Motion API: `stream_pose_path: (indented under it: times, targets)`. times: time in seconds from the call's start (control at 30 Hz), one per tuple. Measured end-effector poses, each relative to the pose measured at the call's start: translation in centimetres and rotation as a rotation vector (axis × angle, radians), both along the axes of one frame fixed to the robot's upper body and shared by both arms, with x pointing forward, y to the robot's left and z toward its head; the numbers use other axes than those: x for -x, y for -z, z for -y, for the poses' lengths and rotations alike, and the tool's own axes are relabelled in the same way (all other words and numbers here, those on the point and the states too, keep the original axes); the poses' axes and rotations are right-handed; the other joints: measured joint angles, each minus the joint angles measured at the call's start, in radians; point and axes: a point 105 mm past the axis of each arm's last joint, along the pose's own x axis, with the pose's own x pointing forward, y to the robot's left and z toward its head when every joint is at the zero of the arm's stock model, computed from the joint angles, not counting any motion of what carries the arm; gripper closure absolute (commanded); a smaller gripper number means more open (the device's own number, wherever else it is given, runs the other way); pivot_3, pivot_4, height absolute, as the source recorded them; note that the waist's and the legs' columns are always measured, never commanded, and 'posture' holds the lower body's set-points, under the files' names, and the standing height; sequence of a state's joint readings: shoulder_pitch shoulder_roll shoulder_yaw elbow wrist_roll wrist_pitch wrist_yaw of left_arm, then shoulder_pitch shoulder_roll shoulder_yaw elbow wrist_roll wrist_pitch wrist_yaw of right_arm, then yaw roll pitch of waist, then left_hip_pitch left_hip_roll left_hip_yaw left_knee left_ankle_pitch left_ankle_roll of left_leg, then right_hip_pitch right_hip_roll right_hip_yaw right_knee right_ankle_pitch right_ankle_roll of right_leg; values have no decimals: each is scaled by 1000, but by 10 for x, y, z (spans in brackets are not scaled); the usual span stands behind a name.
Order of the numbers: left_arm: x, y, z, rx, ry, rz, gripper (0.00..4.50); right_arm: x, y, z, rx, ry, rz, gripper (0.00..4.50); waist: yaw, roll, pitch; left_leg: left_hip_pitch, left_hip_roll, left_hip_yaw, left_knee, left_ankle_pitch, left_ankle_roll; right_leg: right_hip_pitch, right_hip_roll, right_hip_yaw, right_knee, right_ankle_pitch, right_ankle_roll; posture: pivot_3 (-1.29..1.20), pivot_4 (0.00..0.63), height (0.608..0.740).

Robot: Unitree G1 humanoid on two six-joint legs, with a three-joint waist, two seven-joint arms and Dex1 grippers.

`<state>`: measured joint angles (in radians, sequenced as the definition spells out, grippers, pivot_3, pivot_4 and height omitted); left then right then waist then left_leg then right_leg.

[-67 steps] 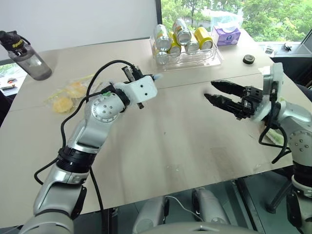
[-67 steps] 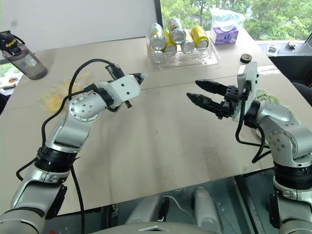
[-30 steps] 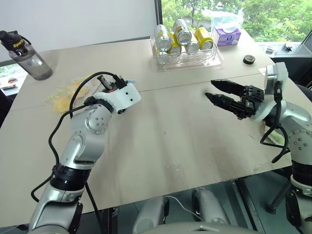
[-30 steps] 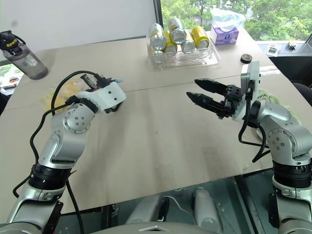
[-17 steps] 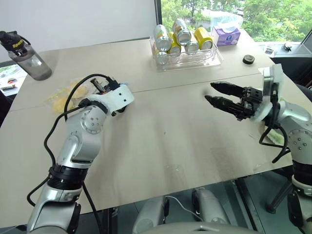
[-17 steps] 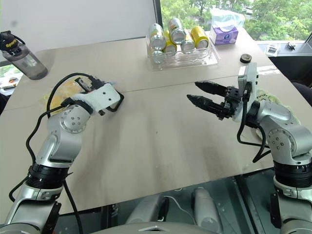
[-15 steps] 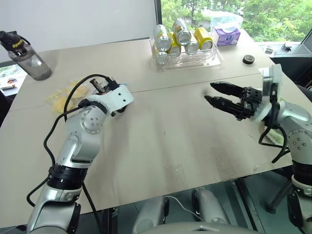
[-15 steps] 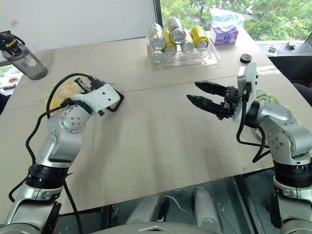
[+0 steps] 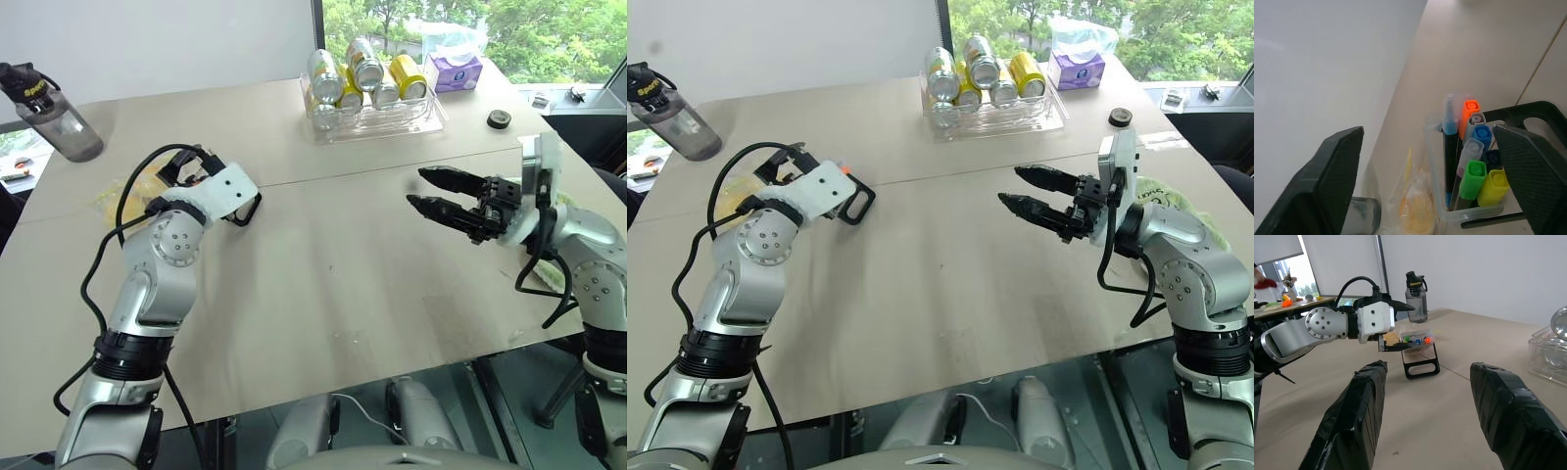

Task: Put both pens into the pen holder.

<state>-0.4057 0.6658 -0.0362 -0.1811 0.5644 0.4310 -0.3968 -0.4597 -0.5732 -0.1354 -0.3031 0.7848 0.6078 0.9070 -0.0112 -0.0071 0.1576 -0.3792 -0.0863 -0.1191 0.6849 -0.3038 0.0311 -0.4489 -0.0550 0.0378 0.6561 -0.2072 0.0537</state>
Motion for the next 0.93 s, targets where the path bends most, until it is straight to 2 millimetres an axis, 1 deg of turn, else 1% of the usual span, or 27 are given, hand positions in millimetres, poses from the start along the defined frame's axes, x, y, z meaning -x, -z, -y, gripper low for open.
stream_pose_path:
  times: [0.07, 0.17, 0.27, 0.3, 0.33, 0.37, 0.4, 0.43, 0.47, 0.5, 0.57, 0.6, 0.67, 0.7, 0.73, 0.8, 0.87, 0.93]
  targets:
    - [0, 0, 1, 5, 3, 0, 15, 0, 0, 0, 0, 0, 0, 1591, 0, 0, 0, 0, 0, 0, 0, 0, 0, 0, 0, 0, 0, 0, 0, 0, 150, 739]
    - [1, 2, 10, 58, 61, -2, 15, 0, 2, 1, 10, 6, 0, 1591, 1, 0, 0, 0, 0, 0, 0, 0, 0, 0, 0, 0, 0, 0, 0, 0, 150, 739]
    - [9, 12, 25, 196, 167, -31, 15, 0, 14, 6, 54, 32, -11, 1591, 2, 0, 0, 0, 0, 0, 0, 0, 0, 0, 0, 0, -1, 0, 0, 0, 150, 739]
    - [15, 16, 33, 268, 212, -43, 15, 0, 23, 9, 91, 41, -21, 1591, 2, 0, 0, 0, 0, 0, 0, 0, 0, 0, -1, 0, -1, 0, 0, 0, 150, 739]
    - [23, 22, 42, 376, 271, -69, 15, 0, 35, 12, 130, 51, -35, 1591, 1, 0, 0, 0, 0, 1, 0, 0, 0, 0, 0, 1, -1, 0, 0, 0, 150, 739]
    - [27, 25, 46, 427, 301, -86, 15, -1, 42, 13, 142, 58, -46, 1591, 0, 0, 0, 0, 0, 0, 0, 0, 0, 0, 0, 1, 0, 0, 0, 0, 150, 739]
    - [39, 30, 50, 525, 348, -109, 15, -2, 50, 14, 165, 67, -41, 1591, -4, 0, 0, 1, 1, 2, 0, 0, 0, 0, 0, 2, 0, 0, 0, 0, 150, 739]
    - [47, 33, 53, 569, 374, -124, 15, -2, 54, 15, 176, 76, -40, 1591, -5, 0, 0, 1, 1, 3, 0, 0, 0, 0, 0, 3, 0, 0, 0, 0, 150, 739]
    - [65, 45, 56, 644, 413, -181, 15, -6, 59, 15, 180, 90, -33, 1591, -11, 0, -1, 2, 2, 3, -1, 0, 0, 0, 1, 3, 0, 0, 0, 0, 150, 739]
    - [79, 57, 60, 706, 439, -238, 15, -8, 65, 17, 183, 108, -34, 1591, -15, 0, -1, 2, 2, 4, -1, 0, 0, 0, 1, 4, 1, 0, 0, 0, 150, 739]
    - [108, 85, 58, 863, 414, -351, 15, -12, 82, 20, 210, 143, -34, 1591, -13, 0, -1, 3, 2, 4, -1, 0, 0, 1, 1, 3, 1, 0, 0, 0, 150, 739]
    - [120, 97, 53, 936, 371, -388, 15, -12, 95, 21, 238, 155, -38, 1591, -9, 0, -1, 3, 2, 4, -1, 0, 0, 1, 1, 3, 1, 0, 0, 0, 150, 739]
    - [136, 113, 41, 1018, 289, -427, 15, -12, 118, 24, 283, 170, -59, 1591, 5, 0, -1, 3, 2, 3, 0, 0, 0, 2, 0, 3, 2, 0, 0, 0, 150, 739]
    - [141, 117, 37, 1026, 266, -437, 15, -11, 123, 24, 284, 175, -55, 1591, 9, 0, -1, 4, 2, 2, 0, 0, 0, 3, 0, 3, 1, 0, 0, 0, 150, 739]
    - [151, 125, 32, 1038, 232, -459, 15, -9, 130, 24, 277, 185, -54, 1591, 11, 0, -1, 5, 2, 3, 0, 0, 0, 5, 0, 3, 1, 0, 0, 0, 150, 739]
    - [164, 134, 30, 1059, 195, -491, 15, -2, 140, 25, 256, 204, -72, 1591, 14, 0, -1, 8, 2, 2, 0, 0, 0, 8, 0, 3, -1, 0, 0, 0, 150, 739]
    - [168, 135, 29, 1064, 193, -489, 15, 5, 151, 27, 250, 215, -110, 1591, 19, 1, 0, 14, 2, 2, -1, -1, 2, 14, 0, 3, -2, 0, 0, 0, 150, 739]
    - [168, 134, 28, 1058, 191, -475, 15, 10, 155, 28, 249, 217, -123, 1591, 21, 1, 0, 19, 2, 2, -2, -4, 5, 19, 1, 2, -4, -1, 0, 0, 150, 739]
